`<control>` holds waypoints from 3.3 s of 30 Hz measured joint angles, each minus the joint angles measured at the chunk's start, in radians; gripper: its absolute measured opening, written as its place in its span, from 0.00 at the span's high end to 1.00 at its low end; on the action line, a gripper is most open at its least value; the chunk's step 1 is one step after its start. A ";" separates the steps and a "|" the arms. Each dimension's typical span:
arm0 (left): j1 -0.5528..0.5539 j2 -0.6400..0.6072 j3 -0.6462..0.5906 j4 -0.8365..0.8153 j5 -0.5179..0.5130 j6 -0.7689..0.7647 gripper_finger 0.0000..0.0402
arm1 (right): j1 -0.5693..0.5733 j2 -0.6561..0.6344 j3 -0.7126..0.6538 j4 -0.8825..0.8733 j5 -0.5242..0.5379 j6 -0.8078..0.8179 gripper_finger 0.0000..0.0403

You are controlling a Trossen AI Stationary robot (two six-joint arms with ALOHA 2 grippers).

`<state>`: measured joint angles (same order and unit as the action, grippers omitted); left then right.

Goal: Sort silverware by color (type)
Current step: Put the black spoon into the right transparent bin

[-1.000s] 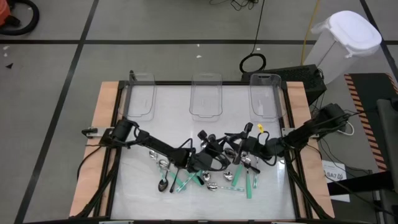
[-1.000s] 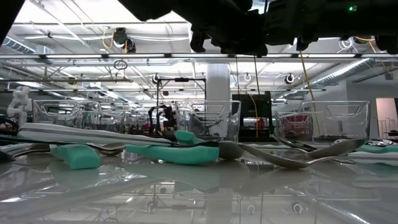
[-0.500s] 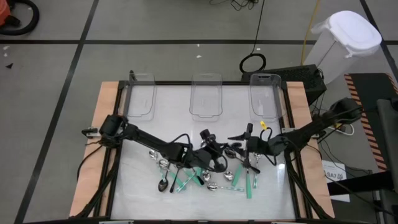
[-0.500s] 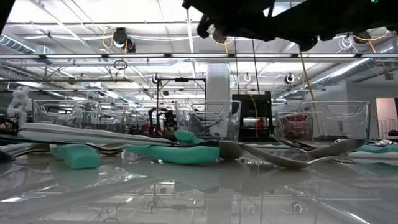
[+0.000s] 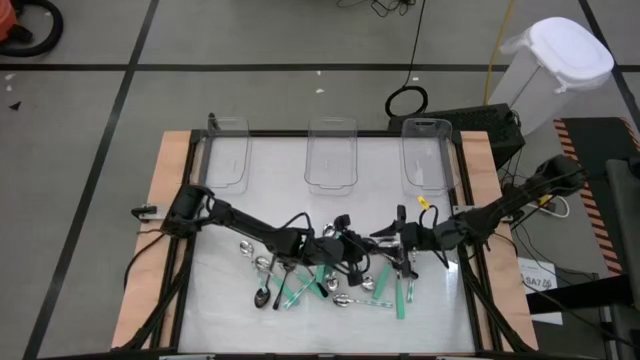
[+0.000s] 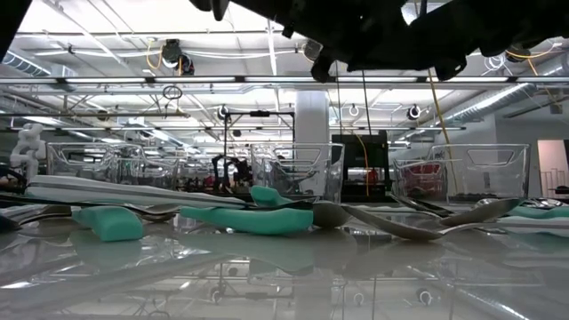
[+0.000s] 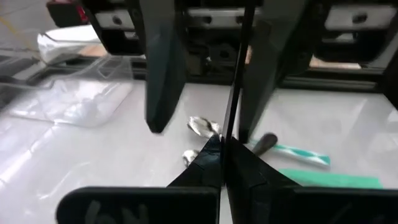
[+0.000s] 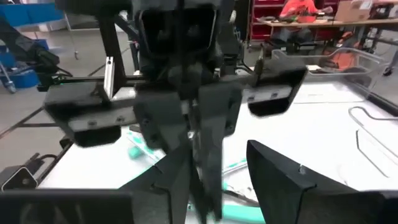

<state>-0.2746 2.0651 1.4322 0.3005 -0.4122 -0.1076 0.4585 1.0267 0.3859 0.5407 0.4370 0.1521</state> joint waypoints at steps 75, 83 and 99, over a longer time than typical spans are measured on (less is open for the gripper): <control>-0.015 -0.224 0.002 -0.589 -0.042 -0.079 0.64 | -0.262 -0.334 0.359 -0.745 0.163 -0.228 1.00; -0.015 -0.228 0.001 -0.685 -0.043 -0.074 0.64 | -0.546 -0.419 0.371 -0.997 0.162 -0.136 1.00; -0.020 -0.209 0.002 -0.687 -0.036 -0.108 0.64 | -1.068 -0.373 0.233 -0.992 -0.104 -0.066 1.00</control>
<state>-0.2943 1.8566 1.4338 -0.3863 -0.4483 -0.2154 -0.6091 0.6537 0.6184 -0.4514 0.3333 0.0862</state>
